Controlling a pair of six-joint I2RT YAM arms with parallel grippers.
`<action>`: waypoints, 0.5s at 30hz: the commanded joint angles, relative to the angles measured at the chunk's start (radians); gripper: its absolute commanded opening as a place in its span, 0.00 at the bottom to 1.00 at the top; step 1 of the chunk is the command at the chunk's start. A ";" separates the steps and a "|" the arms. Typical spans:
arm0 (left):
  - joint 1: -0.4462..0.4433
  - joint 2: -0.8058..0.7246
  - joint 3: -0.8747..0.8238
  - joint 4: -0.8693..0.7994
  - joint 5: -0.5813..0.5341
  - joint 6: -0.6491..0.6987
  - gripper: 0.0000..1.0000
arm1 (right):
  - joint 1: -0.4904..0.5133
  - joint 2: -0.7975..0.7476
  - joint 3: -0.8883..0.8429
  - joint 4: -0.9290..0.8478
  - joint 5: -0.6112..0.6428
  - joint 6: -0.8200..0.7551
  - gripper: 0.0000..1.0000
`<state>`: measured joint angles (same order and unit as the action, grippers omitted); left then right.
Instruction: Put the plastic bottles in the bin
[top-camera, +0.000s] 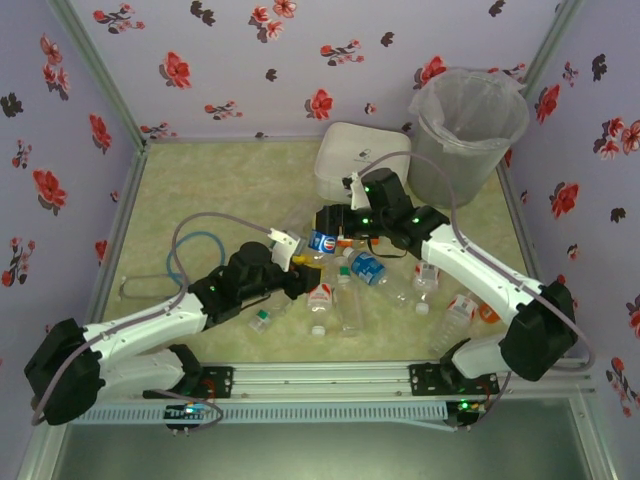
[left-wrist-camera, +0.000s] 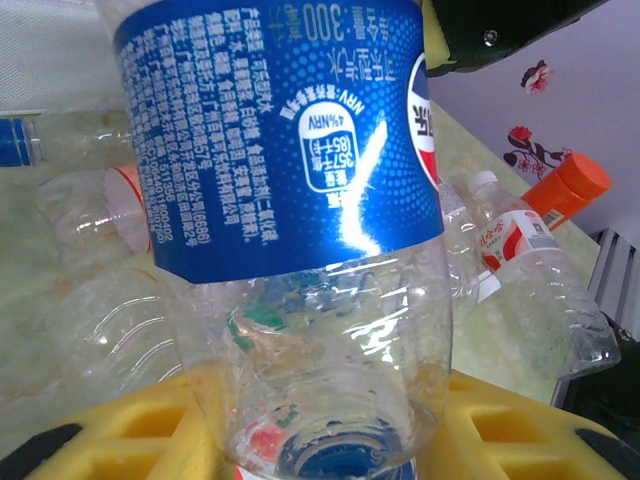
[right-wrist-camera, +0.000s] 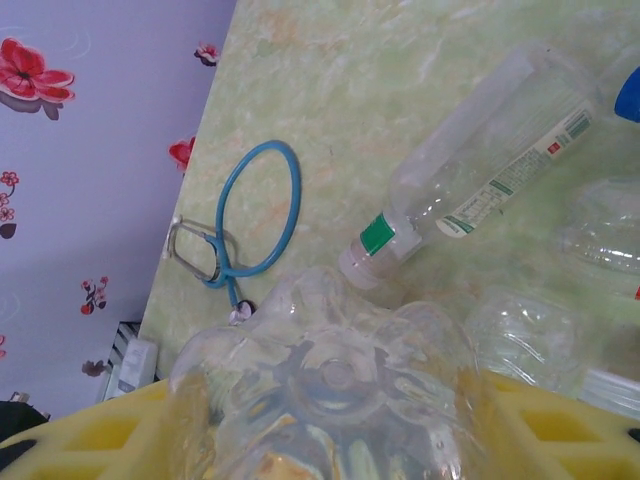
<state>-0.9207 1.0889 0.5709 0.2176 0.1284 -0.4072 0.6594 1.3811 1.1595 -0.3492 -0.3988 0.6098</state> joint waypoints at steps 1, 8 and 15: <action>-0.005 -0.029 -0.008 0.016 -0.107 -0.034 0.16 | 0.004 -0.031 0.036 -0.061 0.062 -0.027 0.47; -0.005 -0.186 -0.069 -0.092 -0.276 -0.144 0.94 | -0.100 -0.085 0.224 -0.244 0.209 -0.190 0.36; -0.004 -0.340 -0.158 -0.176 -0.331 -0.247 1.00 | -0.310 -0.119 0.492 -0.317 0.443 -0.430 0.00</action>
<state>-0.9295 0.7879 0.4416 0.1028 -0.1410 -0.5877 0.3901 1.2819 1.5448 -0.6212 -0.1299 0.3458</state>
